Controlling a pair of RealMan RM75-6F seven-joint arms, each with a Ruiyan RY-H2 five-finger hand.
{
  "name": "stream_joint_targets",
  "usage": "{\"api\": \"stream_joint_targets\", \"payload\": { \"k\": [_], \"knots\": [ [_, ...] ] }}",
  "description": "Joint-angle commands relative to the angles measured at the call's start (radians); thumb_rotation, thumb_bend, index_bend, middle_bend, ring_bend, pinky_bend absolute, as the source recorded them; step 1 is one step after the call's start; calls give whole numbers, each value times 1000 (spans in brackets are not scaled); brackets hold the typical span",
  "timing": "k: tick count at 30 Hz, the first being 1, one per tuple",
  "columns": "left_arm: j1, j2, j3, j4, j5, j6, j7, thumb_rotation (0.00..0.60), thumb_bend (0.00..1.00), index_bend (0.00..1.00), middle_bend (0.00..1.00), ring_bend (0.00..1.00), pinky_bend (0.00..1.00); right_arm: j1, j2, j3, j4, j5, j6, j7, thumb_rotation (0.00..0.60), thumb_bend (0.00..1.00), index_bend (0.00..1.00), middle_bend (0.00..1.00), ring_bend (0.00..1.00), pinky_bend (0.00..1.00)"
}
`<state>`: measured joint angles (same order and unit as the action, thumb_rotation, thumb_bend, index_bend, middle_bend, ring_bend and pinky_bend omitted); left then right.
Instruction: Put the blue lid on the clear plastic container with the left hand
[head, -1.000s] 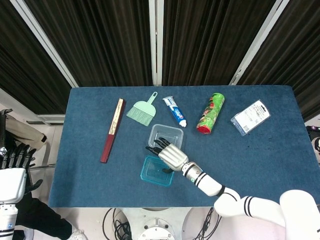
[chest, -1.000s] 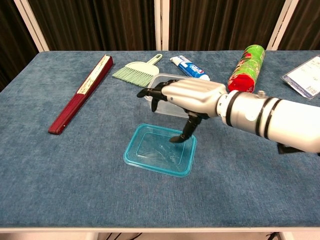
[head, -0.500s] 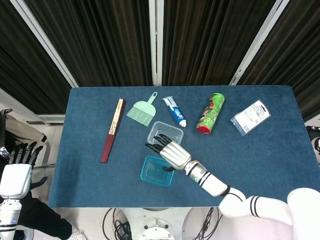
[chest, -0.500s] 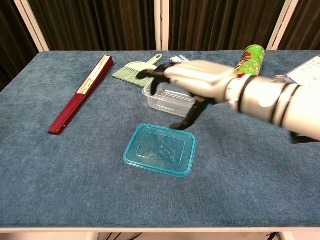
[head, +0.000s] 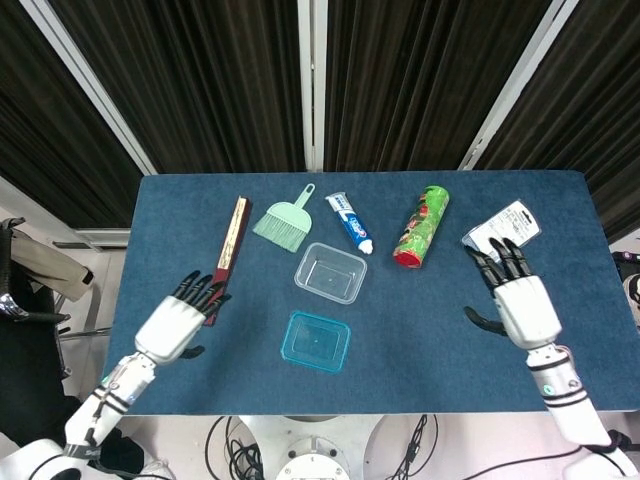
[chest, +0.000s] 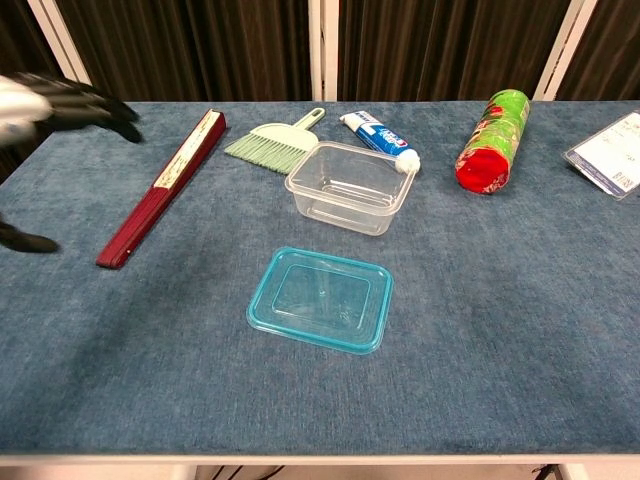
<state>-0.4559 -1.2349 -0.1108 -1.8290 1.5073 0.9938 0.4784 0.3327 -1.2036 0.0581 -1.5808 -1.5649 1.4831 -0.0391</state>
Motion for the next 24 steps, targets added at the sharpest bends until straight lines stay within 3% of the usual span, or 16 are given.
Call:
{"api": "stream_joint_targets", "payload": {
  "k": [1, 9, 13, 24],
  "knots": [
    [-144, -115, -51, -40, -234, -153, 191, 600, 0, 168, 69, 0, 51, -70, 18, -13, 30, 1, 83, 62, 600, 124, 0, 185, 0, 0],
    [-317, -296, -56, -18, -583, -127, 495, 600, 0, 167, 68, 0, 51, -120, -27, -9, 142, 6, 123, 193, 600, 124, 0, 183, 0, 0],
    [-394, -346, -52, -41, -756, -77, 572, 600, 0, 157, 67, 0, 53, -138, -41, -10, 172, 8, 130, 220, 600, 124, 0, 178, 0, 0],
    [-586, -462, -57, 16, -1066, 4, 658, 600, 0, 38, 0, 0, 53, -171, -52, -5, 200, 3, 141, 249, 600, 124, 0, 171, 0, 0]
  ]
}}
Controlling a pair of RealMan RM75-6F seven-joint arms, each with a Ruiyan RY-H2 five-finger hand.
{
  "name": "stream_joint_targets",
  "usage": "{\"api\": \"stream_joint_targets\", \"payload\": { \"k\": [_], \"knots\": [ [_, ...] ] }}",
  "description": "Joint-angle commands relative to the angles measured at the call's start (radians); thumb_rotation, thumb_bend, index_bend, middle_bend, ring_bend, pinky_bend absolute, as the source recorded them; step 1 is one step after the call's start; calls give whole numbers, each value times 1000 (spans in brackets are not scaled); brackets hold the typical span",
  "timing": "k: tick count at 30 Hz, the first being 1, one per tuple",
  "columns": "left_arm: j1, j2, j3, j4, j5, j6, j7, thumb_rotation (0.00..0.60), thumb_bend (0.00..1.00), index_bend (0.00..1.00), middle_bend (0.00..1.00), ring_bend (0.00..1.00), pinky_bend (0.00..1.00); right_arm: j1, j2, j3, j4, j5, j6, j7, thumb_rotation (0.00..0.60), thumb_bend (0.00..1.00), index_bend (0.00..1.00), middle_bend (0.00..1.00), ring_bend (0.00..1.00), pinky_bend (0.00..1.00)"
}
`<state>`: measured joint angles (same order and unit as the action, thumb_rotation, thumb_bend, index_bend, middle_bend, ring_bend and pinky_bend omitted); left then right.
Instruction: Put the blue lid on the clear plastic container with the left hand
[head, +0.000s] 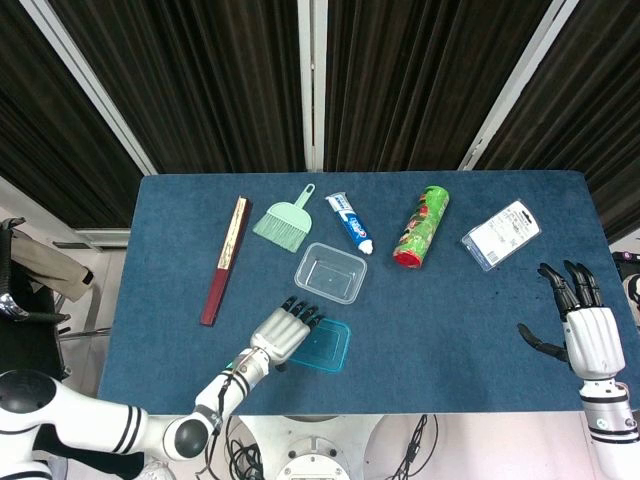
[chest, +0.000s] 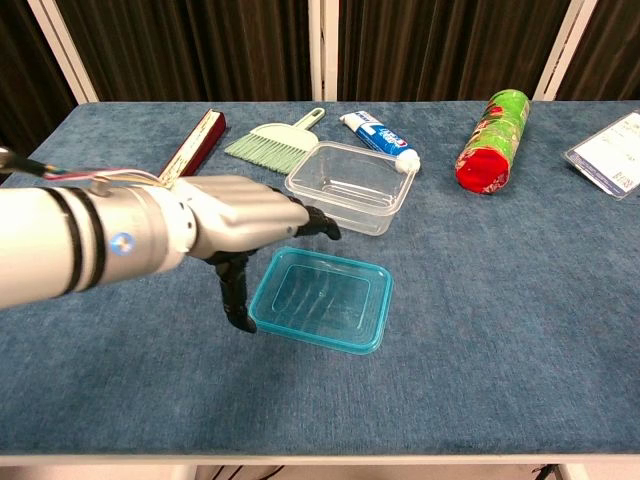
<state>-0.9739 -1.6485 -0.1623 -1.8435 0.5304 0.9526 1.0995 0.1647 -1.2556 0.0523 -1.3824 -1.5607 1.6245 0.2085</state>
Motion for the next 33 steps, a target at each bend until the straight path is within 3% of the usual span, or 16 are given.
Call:
{"api": "stream_joint_targets", "payload": {
  "k": [1, 8, 24, 27, 33],
  "knots": [
    [-80, -57, -4, 38, -106, 59, 45, 600, 0, 32, 0, 0, 49, -5, 0, 0, 2, -1, -1, 3, 600, 124, 0, 171, 0, 0],
    [-153, -112, 1, 84, -206, 129, 80, 600, 0, 27, 0, 0, 37, -14, 2, 3, 6, 6, -21, 8, 600, 124, 0, 166, 0, 0],
    [-232, -158, 1, 114, -331, 169, 84, 600, 0, 55, 4, 0, 54, -34, -1, 10, 30, 7, -32, 41, 600, 125, 0, 162, 0, 0],
    [-231, -163, 6, 123, -308, 179, 65, 600, 19, 166, 82, 8, 79, -38, -3, 10, 34, 7, -33, 47, 600, 125, 0, 162, 0, 0],
    [-199, -145, 44, 98, -193, 194, -1, 600, 94, 351, 313, 202, 270, -41, -7, 16, 40, 7, -34, 57, 600, 124, 0, 162, 0, 0]
  ]
}}
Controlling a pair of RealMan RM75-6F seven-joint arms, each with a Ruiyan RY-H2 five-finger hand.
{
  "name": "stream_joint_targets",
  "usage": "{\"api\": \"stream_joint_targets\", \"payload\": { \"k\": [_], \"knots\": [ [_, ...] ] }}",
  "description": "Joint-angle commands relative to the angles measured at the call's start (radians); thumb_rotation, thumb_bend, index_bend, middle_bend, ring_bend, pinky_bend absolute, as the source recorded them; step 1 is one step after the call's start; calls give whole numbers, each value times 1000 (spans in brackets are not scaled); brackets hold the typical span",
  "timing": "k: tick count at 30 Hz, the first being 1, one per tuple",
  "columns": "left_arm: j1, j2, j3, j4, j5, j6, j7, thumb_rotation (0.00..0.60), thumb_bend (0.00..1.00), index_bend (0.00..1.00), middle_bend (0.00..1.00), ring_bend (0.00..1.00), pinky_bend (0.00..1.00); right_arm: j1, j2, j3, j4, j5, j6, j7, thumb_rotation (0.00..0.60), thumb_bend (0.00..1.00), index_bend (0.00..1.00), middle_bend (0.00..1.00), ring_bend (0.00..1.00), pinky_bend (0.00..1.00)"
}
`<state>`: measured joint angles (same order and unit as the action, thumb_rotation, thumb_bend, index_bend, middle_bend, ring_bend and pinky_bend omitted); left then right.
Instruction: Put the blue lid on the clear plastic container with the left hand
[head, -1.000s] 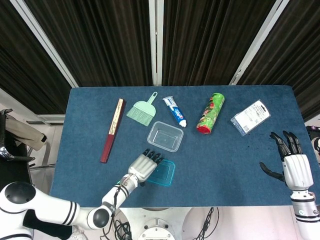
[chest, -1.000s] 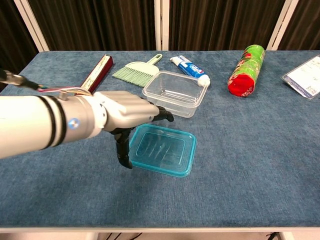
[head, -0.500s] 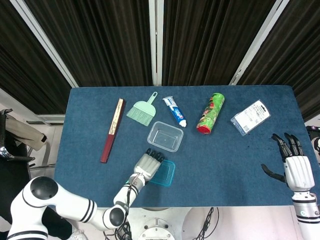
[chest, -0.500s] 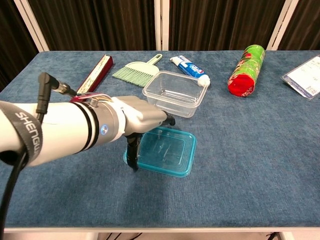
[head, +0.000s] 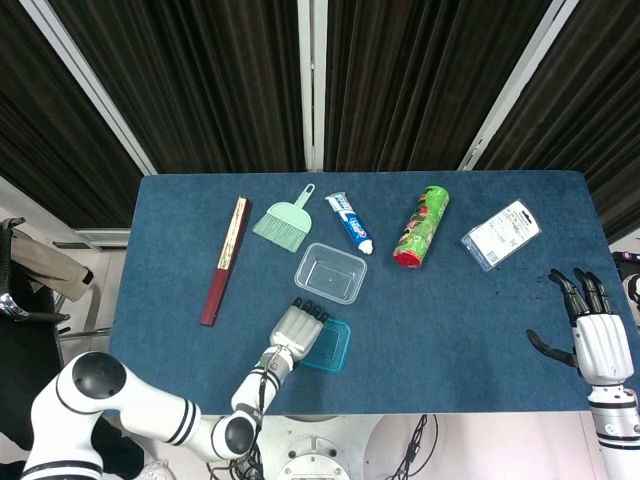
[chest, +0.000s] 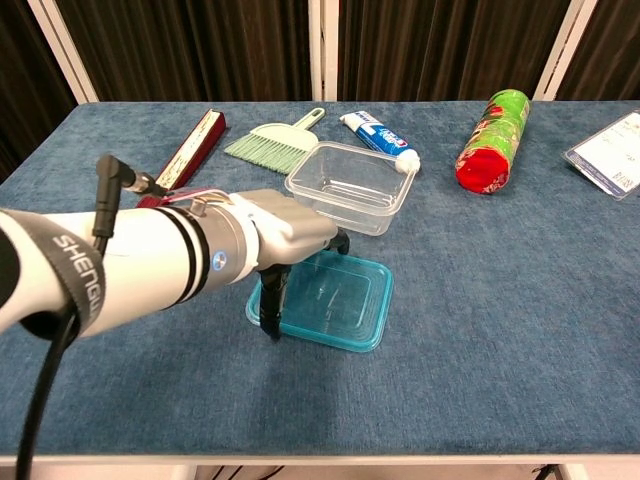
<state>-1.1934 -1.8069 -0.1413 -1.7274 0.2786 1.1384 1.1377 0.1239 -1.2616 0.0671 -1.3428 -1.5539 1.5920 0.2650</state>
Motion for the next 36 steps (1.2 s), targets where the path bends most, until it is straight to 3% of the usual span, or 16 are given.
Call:
{"api": "stream_joint_targets", "payload": {
  "k": [1, 6, 11, 15, 20, 24, 31, 36],
  "knots": [
    [26, 20, 29, -27, 75, 8, -48, 600, 99, 369, 342, 228, 289, 0, -1, 1, 1, -1, -2, 0, 600, 124, 0, 162, 0, 0],
    [60, 84, 72, -116, 167, 38, -84, 600, 122, 389, 375, 255, 302, 1, 2, 4, -9, -10, -3, -8, 600, 125, 0, 162, 0, 0],
    [115, 211, 123, -249, 284, 95, -133, 600, 123, 389, 375, 255, 290, 4, 8, 8, -19, -10, -9, -2, 600, 125, 0, 163, 0, 0],
    [123, 312, 101, -254, 351, 25, -215, 600, 121, 389, 369, 255, 282, 7, 10, 10, -25, -11, -17, -3, 600, 124, 0, 163, 0, 0],
    [40, 368, 40, -119, 364, -191, -267, 600, 132, 382, 331, 221, 263, 3, 20, 12, -48, -5, -21, -27, 600, 125, 0, 163, 0, 0],
    [-52, 349, 8, 34, 346, -364, -288, 600, 131, 362, 309, 198, 237, -8, 29, 10, -69, 4, -19, -52, 600, 125, 0, 163, 0, 0],
    [-168, 286, -21, 244, 346, -525, -350, 600, 129, 338, 302, 171, 196, -21, 46, 15, -110, 27, -25, -95, 600, 125, 0, 163, 0, 0],
    [-231, 257, 2, 362, 320, -594, -382, 600, 129, 336, 296, 167, 179, -22, 50, 21, -126, 39, -35, -112, 600, 125, 0, 163, 0, 0]
  ]
}}
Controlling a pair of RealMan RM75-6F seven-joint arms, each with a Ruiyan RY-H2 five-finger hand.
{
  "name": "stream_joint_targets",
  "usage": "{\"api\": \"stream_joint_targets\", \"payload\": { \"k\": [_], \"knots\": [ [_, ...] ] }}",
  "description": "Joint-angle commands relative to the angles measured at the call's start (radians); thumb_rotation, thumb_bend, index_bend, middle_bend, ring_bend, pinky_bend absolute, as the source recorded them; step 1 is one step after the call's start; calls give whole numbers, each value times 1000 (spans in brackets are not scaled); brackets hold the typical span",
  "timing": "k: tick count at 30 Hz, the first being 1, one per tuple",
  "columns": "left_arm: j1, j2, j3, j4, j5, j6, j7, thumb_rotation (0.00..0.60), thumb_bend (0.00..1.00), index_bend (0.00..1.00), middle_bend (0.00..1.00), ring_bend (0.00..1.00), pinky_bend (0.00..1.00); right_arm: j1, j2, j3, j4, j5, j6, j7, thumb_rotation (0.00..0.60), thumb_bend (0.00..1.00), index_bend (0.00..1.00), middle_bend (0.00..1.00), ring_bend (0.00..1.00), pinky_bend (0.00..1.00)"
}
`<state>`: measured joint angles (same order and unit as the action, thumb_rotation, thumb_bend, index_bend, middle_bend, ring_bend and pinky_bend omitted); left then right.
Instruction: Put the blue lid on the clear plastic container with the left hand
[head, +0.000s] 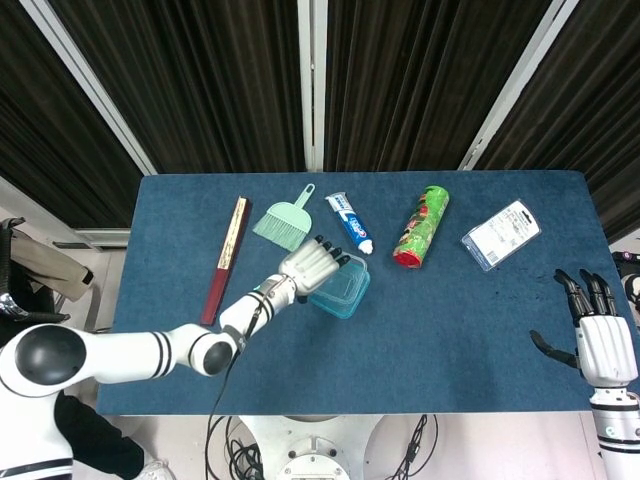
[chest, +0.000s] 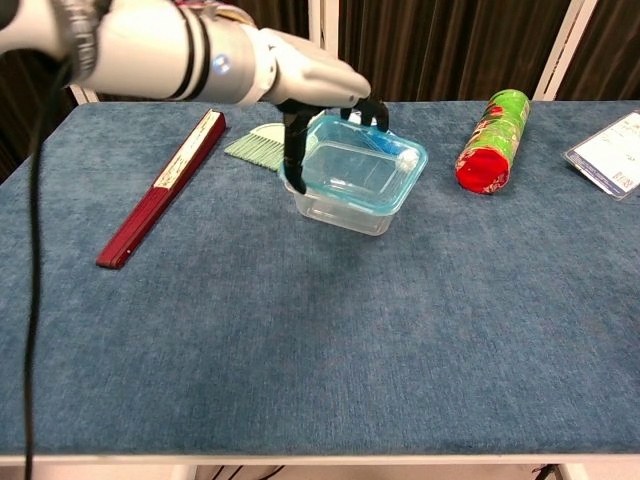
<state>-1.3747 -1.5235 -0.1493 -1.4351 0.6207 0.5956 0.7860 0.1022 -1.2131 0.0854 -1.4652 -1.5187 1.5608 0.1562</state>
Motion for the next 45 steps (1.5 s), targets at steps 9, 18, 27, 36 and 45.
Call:
{"api": "stream_joint_targets", "payload": {
  "k": [9, 18, 27, 36, 45],
  "knots": [
    [-124, -51, 99, 185, -114, -117, -78, 600, 128, 318, 281, 167, 153, 11, 3, 14, -12, 21, -34, -12, 600, 124, 0, 163, 0, 0],
    [-185, -67, 164, 216, -196, -126, -123, 600, 128, 317, 280, 167, 153, 18, -3, 19, -15, 18, -44, -19, 600, 124, 0, 163, 0, 0],
    [-249, -90, 207, 241, -248, -141, -157, 600, 128, 307, 276, 167, 153, 10, -5, 19, -5, 22, -40, -7, 600, 125, 0, 163, 0, 0],
    [-305, -109, 263, 266, -312, -147, -176, 600, 127, 298, 272, 166, 152, 6, -6, 18, 8, 24, -42, 8, 600, 125, 0, 163, 0, 0],
    [-348, -126, 318, 298, -403, -161, -203, 600, 128, 288, 260, 167, 157, 1, -6, 19, 16, 25, -39, 18, 600, 125, 0, 163, 0, 0]
  ]
}}
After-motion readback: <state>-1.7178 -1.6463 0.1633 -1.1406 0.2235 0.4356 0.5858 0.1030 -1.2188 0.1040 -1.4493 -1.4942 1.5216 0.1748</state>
